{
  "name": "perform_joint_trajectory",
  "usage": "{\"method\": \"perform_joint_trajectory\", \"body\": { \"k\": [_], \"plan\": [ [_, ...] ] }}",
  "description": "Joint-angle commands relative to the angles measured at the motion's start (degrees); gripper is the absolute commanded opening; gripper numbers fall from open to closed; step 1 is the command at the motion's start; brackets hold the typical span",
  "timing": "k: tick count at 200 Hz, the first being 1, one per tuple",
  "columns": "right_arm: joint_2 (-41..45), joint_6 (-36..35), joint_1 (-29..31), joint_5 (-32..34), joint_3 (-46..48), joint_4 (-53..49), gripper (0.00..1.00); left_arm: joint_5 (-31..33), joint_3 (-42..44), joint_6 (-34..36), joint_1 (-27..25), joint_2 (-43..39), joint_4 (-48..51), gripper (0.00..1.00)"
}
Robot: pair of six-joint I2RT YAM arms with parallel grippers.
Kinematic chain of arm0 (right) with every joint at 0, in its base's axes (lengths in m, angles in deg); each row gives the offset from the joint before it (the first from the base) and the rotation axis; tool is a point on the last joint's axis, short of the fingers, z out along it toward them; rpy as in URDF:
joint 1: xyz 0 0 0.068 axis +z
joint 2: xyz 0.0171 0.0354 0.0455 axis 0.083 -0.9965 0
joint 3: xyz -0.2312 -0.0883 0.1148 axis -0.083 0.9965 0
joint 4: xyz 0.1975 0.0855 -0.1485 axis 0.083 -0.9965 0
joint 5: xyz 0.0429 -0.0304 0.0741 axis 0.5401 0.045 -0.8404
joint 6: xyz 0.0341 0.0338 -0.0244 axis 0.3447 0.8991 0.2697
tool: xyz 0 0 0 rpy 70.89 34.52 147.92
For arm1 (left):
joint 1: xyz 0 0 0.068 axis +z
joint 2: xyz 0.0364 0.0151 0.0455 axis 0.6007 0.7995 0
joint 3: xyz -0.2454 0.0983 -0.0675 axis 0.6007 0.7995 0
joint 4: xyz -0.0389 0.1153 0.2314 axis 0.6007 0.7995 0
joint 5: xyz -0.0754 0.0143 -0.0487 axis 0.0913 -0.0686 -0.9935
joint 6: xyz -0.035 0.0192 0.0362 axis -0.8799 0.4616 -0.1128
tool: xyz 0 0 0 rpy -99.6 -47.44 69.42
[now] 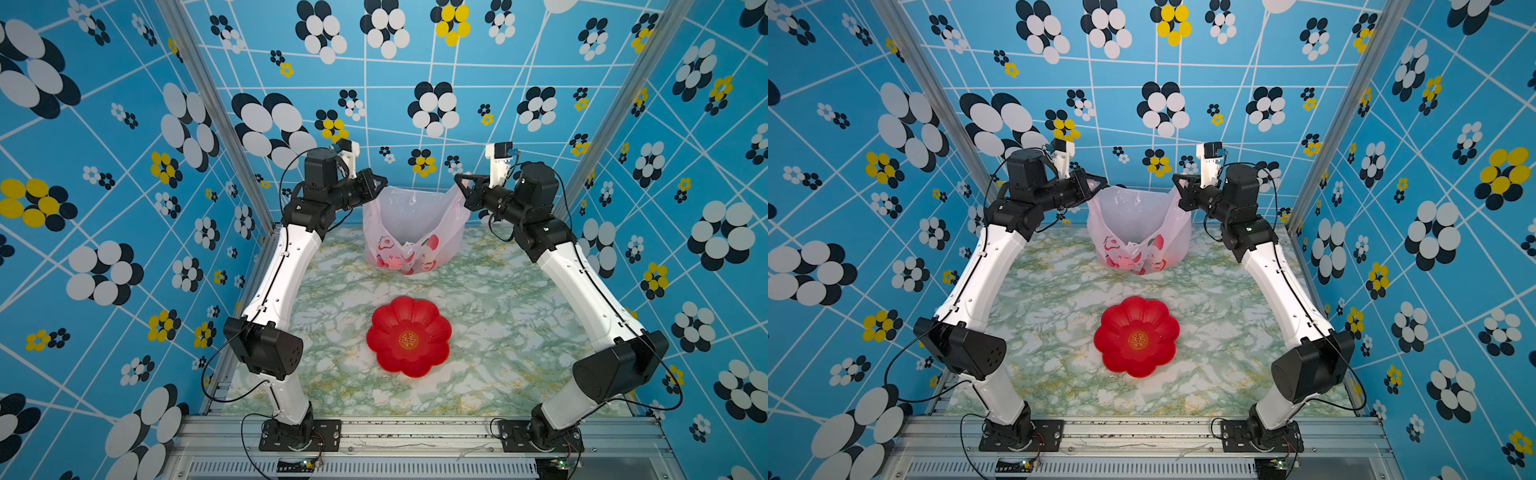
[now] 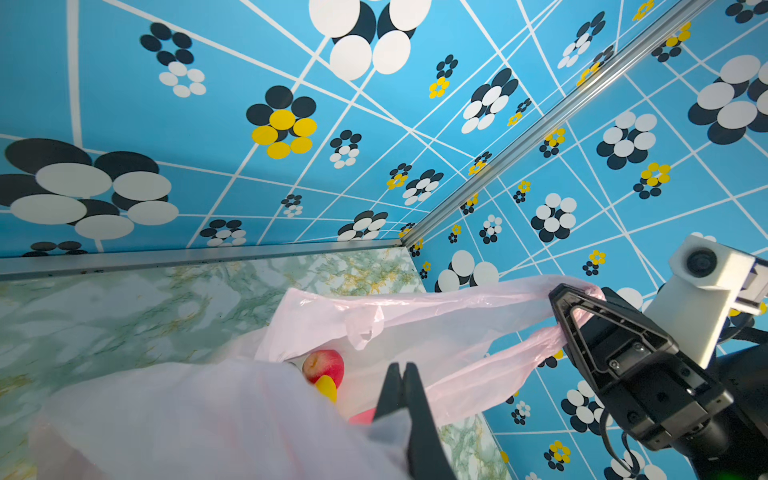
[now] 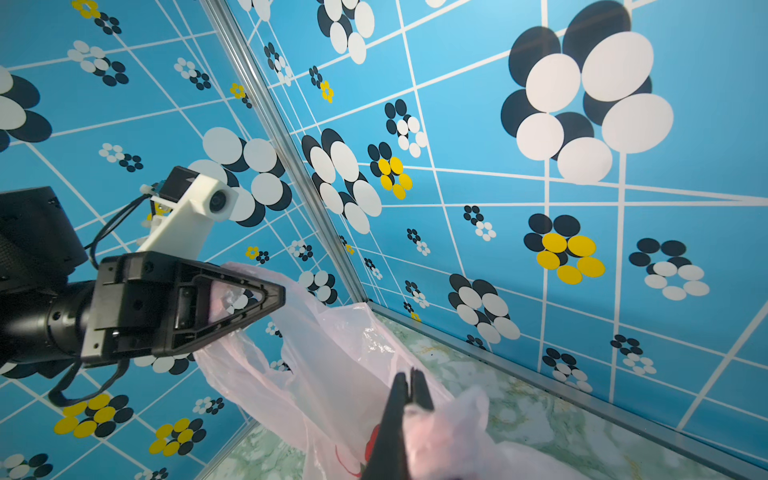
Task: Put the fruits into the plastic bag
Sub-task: 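Hold the bag up with both grippers and lower it onto the table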
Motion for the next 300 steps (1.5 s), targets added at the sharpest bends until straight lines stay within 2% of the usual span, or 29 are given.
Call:
{"method": "perform_joint_trajectory", "body": {
  "k": [1, 19, 39, 64, 93, 118, 154, 265, 300],
  "plan": [
    [-1.08, 1.98, 1.28, -1.68, -2.19, 3.11, 0.00, -0.26, -3.56, 0.04, -1.80, 3.49, -1.91, 0.00],
    [0.07, -0.13, 1.62, 0.29, -1.49, 1.62, 0.00, -0.60, -5.94, 0.75, -2.21, 4.96, 0.05, 0.00],
    [2.41, -1.87, -0.28, 2.51, 0.12, -0.24, 0.00, 1.40, -4.82, 2.68, -0.79, 2.63, 1.77, 0.00],
    [3.82, 0.53, -1.82, 1.62, 2.24, 1.15, 0.00, 2.73, -0.96, 2.45, 0.35, -0.84, -0.06, 0.00],
    [1.66, 6.85, -1.10, -2.93, 2.91, 3.73, 0.00, 1.83, -0.45, 2.26, -2.34, -0.65, -0.71, 0.00],
    [3.16, 7.26, -0.48, -2.44, 6.51, 5.26, 0.00, 2.54, 1.34, 3.94, -3.85, -1.51, 0.54, 0.00],
    [4.24, 6.60, -0.48, -2.72, 9.43, 5.21, 0.00, 3.32, 6.63, 4.37, -3.41, -2.89, -0.21, 0.00],
    [-1.41, 7.09, -0.48, -4.55, 8.85, 4.16, 0.00, 2.50, 11.50, 2.71, -1.77, -1.66, -3.46, 0.00],
    [-5.42, 7.88, -0.49, -5.55, 6.56, 2.75, 0.07, 0.98, 11.28, 1.00, -0.89, 0.48, -4.82, 0.01]
  ]
}}
